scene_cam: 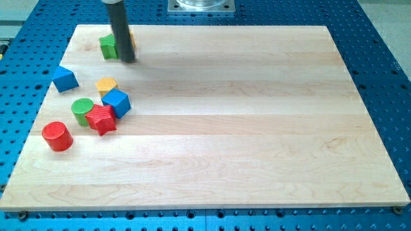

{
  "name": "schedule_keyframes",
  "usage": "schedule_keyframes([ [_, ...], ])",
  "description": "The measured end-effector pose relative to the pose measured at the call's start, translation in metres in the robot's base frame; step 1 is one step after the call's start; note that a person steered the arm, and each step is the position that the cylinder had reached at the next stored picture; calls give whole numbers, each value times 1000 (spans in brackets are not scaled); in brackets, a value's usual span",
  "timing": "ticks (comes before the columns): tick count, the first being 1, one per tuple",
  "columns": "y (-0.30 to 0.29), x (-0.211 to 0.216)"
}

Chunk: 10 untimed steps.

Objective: Keep the heart at the top center

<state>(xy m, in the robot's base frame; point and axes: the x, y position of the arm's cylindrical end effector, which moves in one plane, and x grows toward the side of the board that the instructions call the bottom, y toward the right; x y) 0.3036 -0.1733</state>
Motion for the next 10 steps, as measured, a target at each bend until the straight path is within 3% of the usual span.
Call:
schedule_keyframes([
  [2,-49,-40],
  [4,9,-71],
  [5,73,-70],
  [6,69,-69],
  [7,47,-36],
  [8,23,-75],
  [9,61,-78],
  [10,95,-54],
])
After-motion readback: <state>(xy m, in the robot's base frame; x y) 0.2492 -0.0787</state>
